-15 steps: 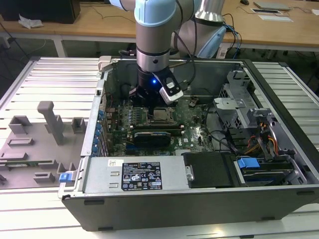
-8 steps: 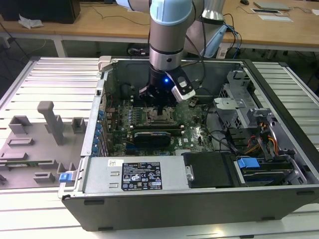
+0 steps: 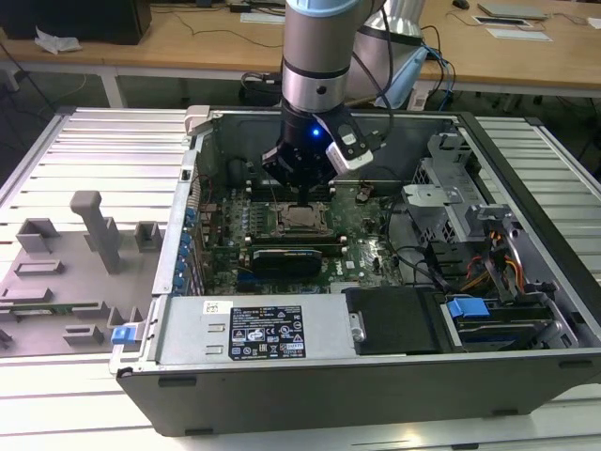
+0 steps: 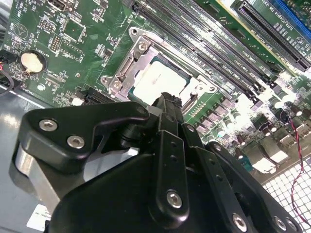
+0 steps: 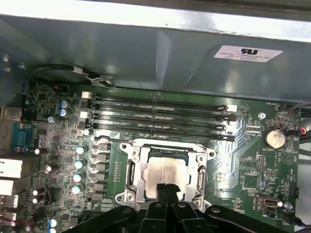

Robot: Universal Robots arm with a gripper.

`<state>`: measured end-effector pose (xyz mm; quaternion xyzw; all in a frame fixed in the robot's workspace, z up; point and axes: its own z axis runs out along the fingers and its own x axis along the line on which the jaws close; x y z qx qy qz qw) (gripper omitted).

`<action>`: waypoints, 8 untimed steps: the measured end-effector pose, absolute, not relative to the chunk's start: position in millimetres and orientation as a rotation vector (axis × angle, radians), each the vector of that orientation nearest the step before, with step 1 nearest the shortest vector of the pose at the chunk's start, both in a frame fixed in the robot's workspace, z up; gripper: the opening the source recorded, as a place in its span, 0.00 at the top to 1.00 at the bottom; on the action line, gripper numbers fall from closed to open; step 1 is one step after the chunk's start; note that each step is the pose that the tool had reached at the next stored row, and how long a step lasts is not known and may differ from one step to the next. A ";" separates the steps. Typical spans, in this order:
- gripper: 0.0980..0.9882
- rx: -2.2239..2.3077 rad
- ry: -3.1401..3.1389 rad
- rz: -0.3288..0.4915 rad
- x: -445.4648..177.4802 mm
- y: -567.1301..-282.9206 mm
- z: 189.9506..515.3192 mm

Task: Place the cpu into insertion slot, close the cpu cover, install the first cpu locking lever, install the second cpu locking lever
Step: 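Close the cpu cover, then install the first cpu locking lever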

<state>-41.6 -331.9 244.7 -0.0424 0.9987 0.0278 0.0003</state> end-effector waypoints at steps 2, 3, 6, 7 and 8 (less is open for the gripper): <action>0.99 -0.133 3.137 0.087 -41.6 -331.9 244.7; 0.99 -0.133 3.137 0.087 -41.6 -331.9 244.7; 0.99 -0.133 3.137 0.087 -41.6 -331.9 244.7; 0.99 -0.133 3.137 0.087 -41.6 -331.9 244.7; 0.99 -0.133 3.137 0.087 -41.6 -331.9 244.7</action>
